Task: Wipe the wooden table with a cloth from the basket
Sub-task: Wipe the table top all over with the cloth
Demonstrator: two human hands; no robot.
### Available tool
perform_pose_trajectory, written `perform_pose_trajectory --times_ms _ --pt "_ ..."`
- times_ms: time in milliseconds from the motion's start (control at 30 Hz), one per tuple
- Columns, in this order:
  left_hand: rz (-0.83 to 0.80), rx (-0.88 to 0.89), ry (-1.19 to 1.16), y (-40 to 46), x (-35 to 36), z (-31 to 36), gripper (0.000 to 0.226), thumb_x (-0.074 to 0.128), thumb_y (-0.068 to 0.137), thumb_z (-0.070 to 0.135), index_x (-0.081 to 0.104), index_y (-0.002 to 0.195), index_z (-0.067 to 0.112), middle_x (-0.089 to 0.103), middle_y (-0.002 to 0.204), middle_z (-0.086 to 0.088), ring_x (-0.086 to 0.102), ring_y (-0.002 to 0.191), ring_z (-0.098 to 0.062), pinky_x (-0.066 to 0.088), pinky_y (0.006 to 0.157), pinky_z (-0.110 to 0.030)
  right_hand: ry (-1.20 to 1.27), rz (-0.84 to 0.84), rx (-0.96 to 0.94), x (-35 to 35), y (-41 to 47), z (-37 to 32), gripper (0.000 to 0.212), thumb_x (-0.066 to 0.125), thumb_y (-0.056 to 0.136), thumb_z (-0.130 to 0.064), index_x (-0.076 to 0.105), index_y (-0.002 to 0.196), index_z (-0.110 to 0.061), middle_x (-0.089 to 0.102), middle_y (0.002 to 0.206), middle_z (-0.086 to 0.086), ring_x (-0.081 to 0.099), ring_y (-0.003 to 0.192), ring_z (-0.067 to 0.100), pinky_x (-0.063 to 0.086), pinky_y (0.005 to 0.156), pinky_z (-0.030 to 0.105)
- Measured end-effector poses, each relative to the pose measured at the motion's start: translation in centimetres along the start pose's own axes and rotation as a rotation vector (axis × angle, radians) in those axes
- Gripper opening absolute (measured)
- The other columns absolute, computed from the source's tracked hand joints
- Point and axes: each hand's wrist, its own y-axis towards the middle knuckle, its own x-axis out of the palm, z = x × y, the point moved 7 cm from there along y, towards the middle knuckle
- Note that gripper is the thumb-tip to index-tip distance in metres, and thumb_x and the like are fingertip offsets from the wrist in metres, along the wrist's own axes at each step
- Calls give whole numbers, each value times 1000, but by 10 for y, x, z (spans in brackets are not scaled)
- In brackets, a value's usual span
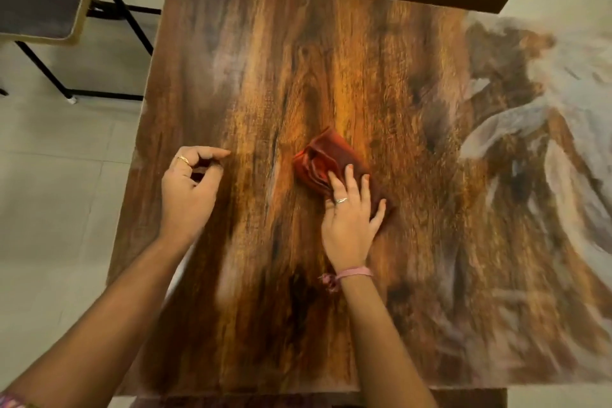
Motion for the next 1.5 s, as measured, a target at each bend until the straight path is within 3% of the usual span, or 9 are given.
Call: perform_pose_trajectory --times_ms 167,400,567,700,867,1067,1167,1333,1500 --pt "30 -60 -55 -27 -50 -29 30 55 89 10 62 91 38 63 105 -6 58 89 -9 47 76 -18 -16 -103 -161 42 -103 -69 50 53 85 -24 45 132 -38 27 155 -11 20 145 19 10 112 57" --pt "99 -126 -106 -85 -119 -46 35 53 87 9 64 80 42 64 89 10 56 75 -4 46 71 -23 -95 -251 -386 76 -244 -113 46 45 87 -29 45 131 -41 25 155 -11 15 146 18 2 112 52" --pt "22 -119 -93 -118 -128 -46 31 53 89 7 63 84 36 65 95 1 56 80 -9 48 69 -22 -175 -271 -480 66 -283 -82 48 49 85 -32 42 131 -44 33 152 -13 29 141 15 21 112 54" --pt "-67 -95 -81 -132 -121 -37 30 52 91 7 62 87 35 64 97 -1 56 79 -5 45 61 -5 -112 -144 -207 17 -264 17 52 45 85 -17 47 133 -36 37 149 -10 34 139 18 26 107 55" --pt "-106 -53 -66 -147 -112 -25 31 54 91 7 62 86 36 64 102 -7 57 81 -8 48 67 -11 80 61 377 -68 -227 203 54 45 93 -2 40 142 -24 25 156 0 12 146 25 7 115 61" --pt "-66 -78 -102 -159 -105 -22 31 56 90 7 63 85 36 64 110 -13 60 94 -15 48 80 -25 144 153 650 -72 -204 191 47 41 99 -19 35 145 -25 19 158 0 6 147 27 6 113 63" --pt "-50 -100 -96 -162 -103 -32 30 56 89 8 64 85 36 64 109 -14 59 92 -15 47 78 -24 54 120 475 -24 -227 93 50 48 95 -20 37 143 -29 20 158 -5 10 147 23 7 113 61" --pt "-33 -167 -72 -168 -106 -48 25 58 87 15 68 86 39 67 107 -10 64 99 -23 53 88 -41 -70 -161 -209 62 -288 -102 45 57 78 -24 58 121 -36 42 147 -7 38 137 24 34 104 58" --pt "-39 -130 -40 -168 -114 -45 24 56 89 14 65 87 36 66 104 -4 61 95 -18 51 81 -31 -133 -287 -429 76 -283 -120 44 38 89 -29 49 130 -39 35 150 -12 30 141 17 26 111 52"
